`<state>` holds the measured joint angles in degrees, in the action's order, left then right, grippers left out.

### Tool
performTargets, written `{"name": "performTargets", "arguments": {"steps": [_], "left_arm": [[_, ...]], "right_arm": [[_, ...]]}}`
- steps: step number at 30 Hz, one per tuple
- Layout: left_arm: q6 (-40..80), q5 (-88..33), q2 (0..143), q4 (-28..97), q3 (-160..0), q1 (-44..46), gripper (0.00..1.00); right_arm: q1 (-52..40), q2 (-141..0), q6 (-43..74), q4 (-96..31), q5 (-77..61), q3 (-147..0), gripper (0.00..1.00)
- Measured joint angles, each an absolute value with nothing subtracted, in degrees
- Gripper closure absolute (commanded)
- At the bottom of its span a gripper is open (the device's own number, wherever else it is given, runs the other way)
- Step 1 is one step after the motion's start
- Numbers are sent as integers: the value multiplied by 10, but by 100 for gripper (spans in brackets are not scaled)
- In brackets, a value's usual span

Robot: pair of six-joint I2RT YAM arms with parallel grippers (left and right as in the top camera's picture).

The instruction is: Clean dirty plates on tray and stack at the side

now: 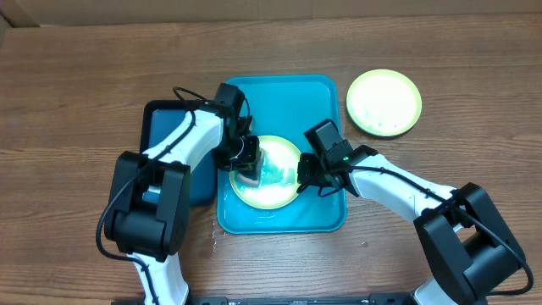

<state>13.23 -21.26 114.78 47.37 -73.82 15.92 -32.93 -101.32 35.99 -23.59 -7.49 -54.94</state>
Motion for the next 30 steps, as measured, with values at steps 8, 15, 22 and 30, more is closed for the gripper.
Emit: {"name": "performTargets", "arguments": {"steps": [8,15,22,30], "left_arm": [[105,-386,1183,437,-737,153,96],[85,-396,1164,451,-738,140,96],[77,-292,1047,502,-741,142,96],[75,-211,1043,489,-724,155,96]], "right_arm": [[-329,-1013,360,-236,-75,-549,96],[-329,-1013,360,-235,-75,-549,95],[-329,-1013,360,-235,-75,-549,95],[-329,-1013,360,-234,-75,-549,95]]}}
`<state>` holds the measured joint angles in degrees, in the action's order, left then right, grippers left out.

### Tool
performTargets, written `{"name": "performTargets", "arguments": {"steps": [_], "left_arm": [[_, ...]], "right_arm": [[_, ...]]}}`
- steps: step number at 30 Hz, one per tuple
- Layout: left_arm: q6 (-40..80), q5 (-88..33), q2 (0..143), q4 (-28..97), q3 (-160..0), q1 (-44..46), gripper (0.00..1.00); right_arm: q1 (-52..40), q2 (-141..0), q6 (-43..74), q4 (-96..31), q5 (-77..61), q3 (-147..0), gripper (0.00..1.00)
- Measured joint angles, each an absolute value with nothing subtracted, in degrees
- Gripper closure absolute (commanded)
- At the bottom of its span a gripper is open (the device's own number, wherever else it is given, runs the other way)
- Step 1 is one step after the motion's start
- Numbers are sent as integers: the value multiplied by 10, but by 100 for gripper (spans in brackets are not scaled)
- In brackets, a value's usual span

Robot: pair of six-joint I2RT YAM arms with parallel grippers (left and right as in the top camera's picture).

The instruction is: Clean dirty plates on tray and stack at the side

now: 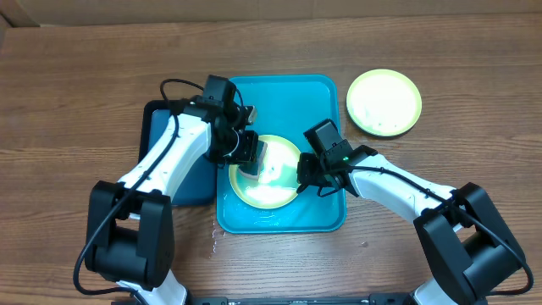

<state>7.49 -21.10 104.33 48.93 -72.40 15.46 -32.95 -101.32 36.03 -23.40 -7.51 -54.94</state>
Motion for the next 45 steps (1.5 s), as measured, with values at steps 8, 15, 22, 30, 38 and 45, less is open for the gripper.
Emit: {"name": "performTargets", "arguments": {"steps": [8,15,22,30,38,45], "left_arm": [[102,-168,1090,445,-681,161,96],[121,-186,1108,445,-688,159,96],[109,-312,1132,417,-687,150,96],[72,-390,1146,485,-741,140,96],[58,-324,1077,555,-777,138,96],[78,-194,1064,568,-772,158,96]], "right_arm": [[-330,-1013,360,-234,-77,-549,95],[-330,-1015,360,-232,-77,-549,95],[-330,-1015,360,-232,-76,-549,94],[-330,-1015,360,-232,-76,-549,95],[-331,-1015,360,-231,-84,-549,95],[-331,-1015,360,-231,-86,-549,95]]}}
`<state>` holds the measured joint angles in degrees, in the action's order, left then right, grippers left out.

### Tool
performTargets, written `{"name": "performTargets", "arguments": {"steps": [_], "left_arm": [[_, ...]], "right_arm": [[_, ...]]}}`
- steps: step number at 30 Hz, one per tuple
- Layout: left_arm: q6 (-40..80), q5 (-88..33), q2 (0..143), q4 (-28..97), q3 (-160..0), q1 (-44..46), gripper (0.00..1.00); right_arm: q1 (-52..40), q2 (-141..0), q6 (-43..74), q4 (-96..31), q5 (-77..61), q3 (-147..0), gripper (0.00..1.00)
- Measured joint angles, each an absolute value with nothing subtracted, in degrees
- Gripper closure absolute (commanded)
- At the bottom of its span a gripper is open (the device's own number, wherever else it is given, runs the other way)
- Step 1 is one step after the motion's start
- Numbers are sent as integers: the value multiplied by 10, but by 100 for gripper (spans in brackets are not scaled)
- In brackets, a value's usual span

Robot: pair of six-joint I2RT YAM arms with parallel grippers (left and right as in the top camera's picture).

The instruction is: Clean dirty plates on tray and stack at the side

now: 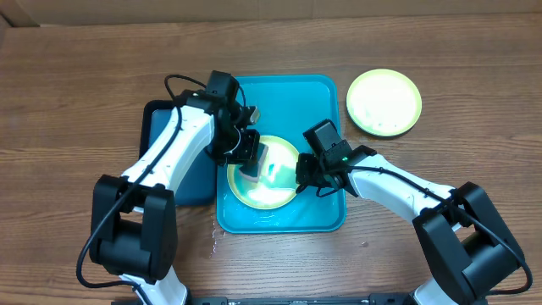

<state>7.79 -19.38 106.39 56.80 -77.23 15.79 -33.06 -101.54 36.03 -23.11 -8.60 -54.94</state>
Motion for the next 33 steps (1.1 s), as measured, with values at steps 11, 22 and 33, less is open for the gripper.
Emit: {"name": "performTargets", "arguments": {"steps": [11,22,33], "left_arm": [[123,-127,1082,477,-700,161,96],[133,-273,1124,429,-693,153,96],[129,-349,1122,469,-731,143,96]], "right_arm": [[-331,-1015,360,-231,-87,-549,95],[-330,-1015,360,-232,-80,-548,95],[-330,-1015,360,-231,-82,-548,95]]}}
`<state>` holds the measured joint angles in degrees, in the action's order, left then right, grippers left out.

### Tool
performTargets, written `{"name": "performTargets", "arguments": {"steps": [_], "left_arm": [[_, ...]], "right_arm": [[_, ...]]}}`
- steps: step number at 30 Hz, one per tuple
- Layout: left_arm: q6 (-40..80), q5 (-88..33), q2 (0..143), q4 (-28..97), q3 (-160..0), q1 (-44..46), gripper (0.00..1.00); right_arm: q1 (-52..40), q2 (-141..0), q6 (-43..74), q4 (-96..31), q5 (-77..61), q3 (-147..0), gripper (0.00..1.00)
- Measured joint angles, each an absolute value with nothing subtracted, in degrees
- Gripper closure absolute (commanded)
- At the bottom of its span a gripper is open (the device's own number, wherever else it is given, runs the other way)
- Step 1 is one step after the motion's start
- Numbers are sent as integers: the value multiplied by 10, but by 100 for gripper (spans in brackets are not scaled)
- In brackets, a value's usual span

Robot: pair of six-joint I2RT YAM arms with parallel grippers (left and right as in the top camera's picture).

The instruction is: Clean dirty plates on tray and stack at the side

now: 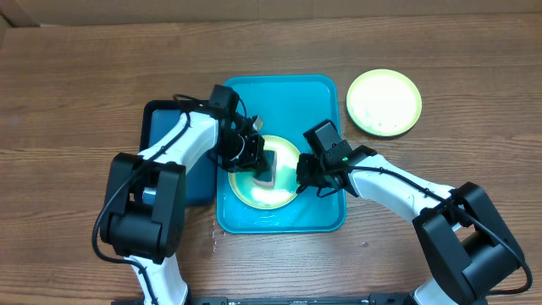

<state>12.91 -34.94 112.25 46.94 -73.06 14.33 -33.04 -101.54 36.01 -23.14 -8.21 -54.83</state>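
A light green plate (262,191) lies in the front half of the teal tray (288,97). My left gripper (261,163) is shut on a pale sponge (266,172) that rests on the plate's middle. At the plate's right edge my right gripper (298,175) looks shut on the rim, though its fingertips are hard to make out. A second light green plate (384,102) sits on the table to the right of the tray.
A dark blue tray (169,127) lies left of the teal tray, partly under my left arm. A small wet patch (213,241) marks the wood by the teal tray's front left corner.
My left gripper and the sponge have shifted right, from the plate's left part to its middle. The right gripper and the plate have kept their place.
All along, the right gripper stayed at the plate's right rim and the side plate lay untouched. The left gripper held the sponge on the plate's left side, a little nearer or farther at each moment, and now has it at the plate's middle.
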Motion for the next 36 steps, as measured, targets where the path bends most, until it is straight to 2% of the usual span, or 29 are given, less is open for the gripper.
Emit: {"name": "performTargets", "arguments": {"steps": [5,11,19,21,23,24,36], "left_arm": [[119,-326,1063,498,-741,142,96],[118,-230,1032,523,-746,150,96],[116,-162,1035,459,-703,166,96],[116,-157,1039,454,-693,169,91],[112,-155,1041,454,-686,171,72],[110,-153,1042,454,-685,172,69],[109,-151,1042,503,-685,172,68]], "right_arm": [[-331,-1015,360,-231,-86,-548,95],[-331,-1015,360,-231,-86,-548,94],[-331,-1015,360,-231,-87,-548,94],[-331,-1015,360,-231,-87,-548,94],[-331,-1015,360,-231,-87,-548,94],[-331,-1015,360,-231,-87,-548,94],[-331,-1015,360,-230,-88,-548,94]]}}
